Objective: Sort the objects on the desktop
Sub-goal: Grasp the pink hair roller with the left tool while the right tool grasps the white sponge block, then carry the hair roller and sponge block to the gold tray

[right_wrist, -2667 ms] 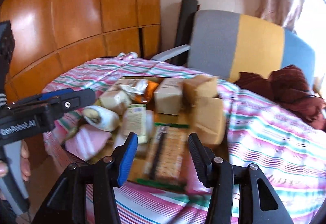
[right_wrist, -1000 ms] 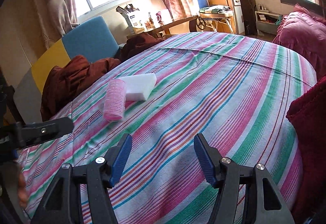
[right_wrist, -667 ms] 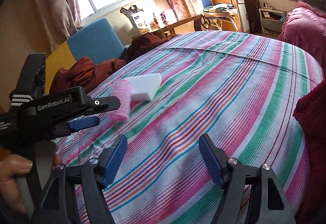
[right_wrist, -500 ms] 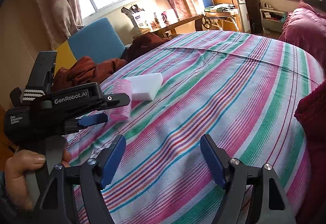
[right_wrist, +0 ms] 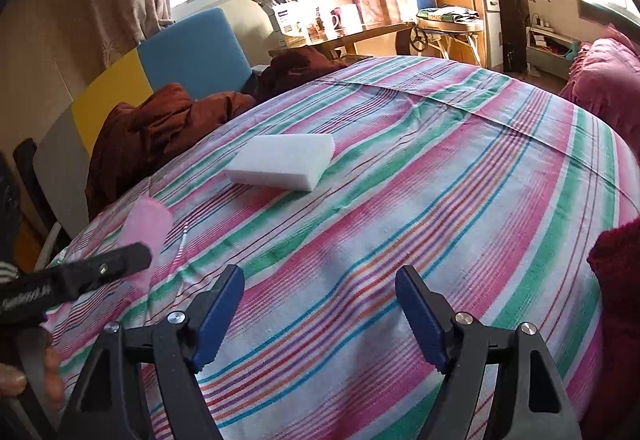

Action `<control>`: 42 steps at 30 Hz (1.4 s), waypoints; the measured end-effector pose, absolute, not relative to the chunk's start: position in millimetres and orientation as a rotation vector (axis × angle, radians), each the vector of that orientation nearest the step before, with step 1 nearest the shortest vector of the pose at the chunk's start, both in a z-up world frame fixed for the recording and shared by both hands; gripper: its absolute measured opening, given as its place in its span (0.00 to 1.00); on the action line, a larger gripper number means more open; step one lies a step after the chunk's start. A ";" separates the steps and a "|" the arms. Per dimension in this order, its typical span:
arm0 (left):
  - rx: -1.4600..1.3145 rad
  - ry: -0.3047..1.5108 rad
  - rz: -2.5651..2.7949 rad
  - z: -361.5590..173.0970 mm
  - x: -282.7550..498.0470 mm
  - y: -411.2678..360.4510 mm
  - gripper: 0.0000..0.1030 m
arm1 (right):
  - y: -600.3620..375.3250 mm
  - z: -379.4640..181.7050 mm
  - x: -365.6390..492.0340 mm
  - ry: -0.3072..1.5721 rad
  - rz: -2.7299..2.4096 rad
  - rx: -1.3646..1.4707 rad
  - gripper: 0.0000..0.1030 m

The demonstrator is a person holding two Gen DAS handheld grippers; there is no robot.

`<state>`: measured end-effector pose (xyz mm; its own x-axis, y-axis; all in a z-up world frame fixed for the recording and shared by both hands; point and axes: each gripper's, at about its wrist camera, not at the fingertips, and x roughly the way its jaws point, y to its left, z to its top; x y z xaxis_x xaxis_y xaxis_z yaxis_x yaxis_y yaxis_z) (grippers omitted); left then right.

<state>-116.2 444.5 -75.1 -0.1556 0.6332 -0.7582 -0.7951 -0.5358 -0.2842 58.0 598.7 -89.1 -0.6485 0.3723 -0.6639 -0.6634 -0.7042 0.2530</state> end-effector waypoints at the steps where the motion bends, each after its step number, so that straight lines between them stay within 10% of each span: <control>1: -1.083 0.237 1.858 -73.7 -113.4 430.9 0.57 | 598.6 -85.1 50.2 0.606 2.336 -0.812 0.77; 20: -1.125 0.225 1.973 -88.7 -99.6 298.2 0.58 | 635.3 -62.4 -84.0 -0.171 2.575 -1.470 0.82; 42: -1.202 0.070 1.959 -98.9 -118.0 294.9 0.62 | 651.2 -87.7 -95.5 -0.036 2.525 -1.554 0.69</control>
<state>-118.0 294.9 -98.9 -0.2106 0.6092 -0.7645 -0.6621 -0.6643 -0.3470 -95.5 651.2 -87.7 -0.4396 0.1619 -0.8835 -0.1370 -0.9842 -0.1122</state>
